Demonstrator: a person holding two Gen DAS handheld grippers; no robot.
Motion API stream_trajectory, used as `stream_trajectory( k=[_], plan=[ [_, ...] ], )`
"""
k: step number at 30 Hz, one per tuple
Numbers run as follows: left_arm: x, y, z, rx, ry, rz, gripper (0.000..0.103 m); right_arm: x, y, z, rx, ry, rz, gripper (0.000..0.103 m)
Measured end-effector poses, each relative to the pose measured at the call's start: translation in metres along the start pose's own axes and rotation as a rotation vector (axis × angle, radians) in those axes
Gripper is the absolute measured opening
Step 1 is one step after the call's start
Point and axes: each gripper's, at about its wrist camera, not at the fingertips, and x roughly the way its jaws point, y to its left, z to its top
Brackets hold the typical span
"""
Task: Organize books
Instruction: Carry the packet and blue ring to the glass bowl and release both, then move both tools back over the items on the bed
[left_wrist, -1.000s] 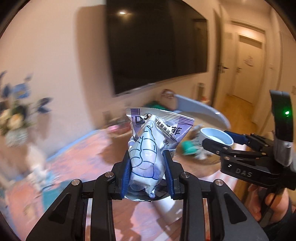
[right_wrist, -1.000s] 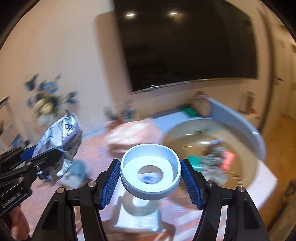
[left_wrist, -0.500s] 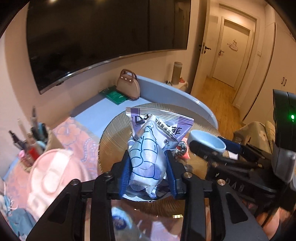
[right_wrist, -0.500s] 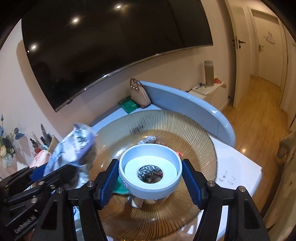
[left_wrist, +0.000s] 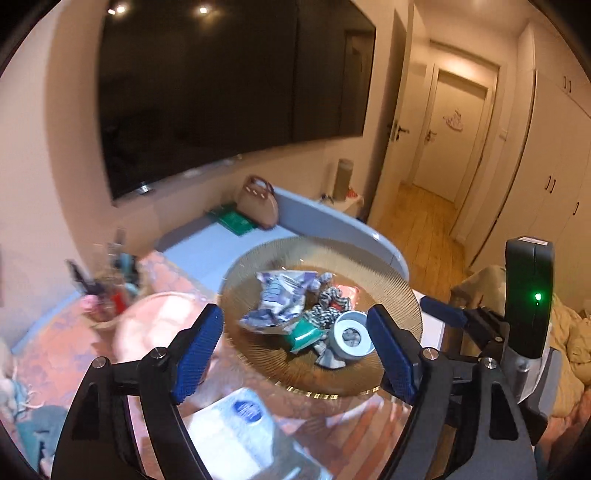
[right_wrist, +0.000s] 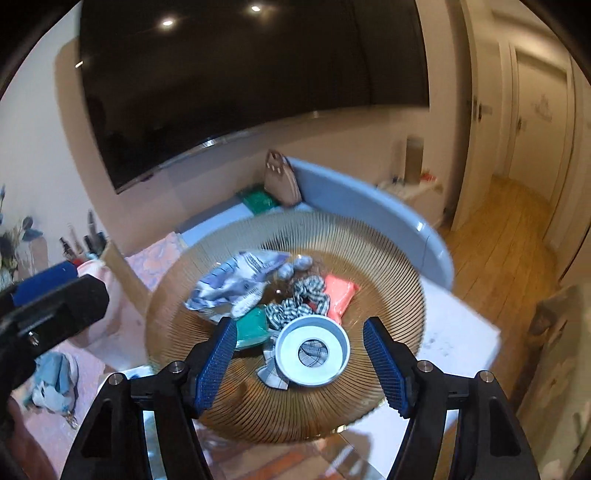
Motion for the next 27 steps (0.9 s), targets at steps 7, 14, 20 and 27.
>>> stream_trajectory(
  k=[7,14,20,27],
  plan=[
    [-0.071,0.025,-0.013,-0.049,-0.081,0.043,0.079,-0.060,0.055,-0.006,-0.156,-0.129,-0.091,0.080],
    [-0.122,0.060,-0.038,-0.112,-0.128,0.122,0.079,-0.098,0.111,-0.019,-0.280,-0.196,-0.072,0.081],
    [-0.163,0.095,-0.068,-0.174,-0.153,0.186,0.079,-0.114,0.153,-0.033,-0.349,-0.210,-0.036,0.081],
    [-0.204,0.154,-0.114,-0.296,-0.153,0.292,0.079,-0.117,0.202,-0.054,-0.411,-0.179,0.067,0.081]
  ],
)
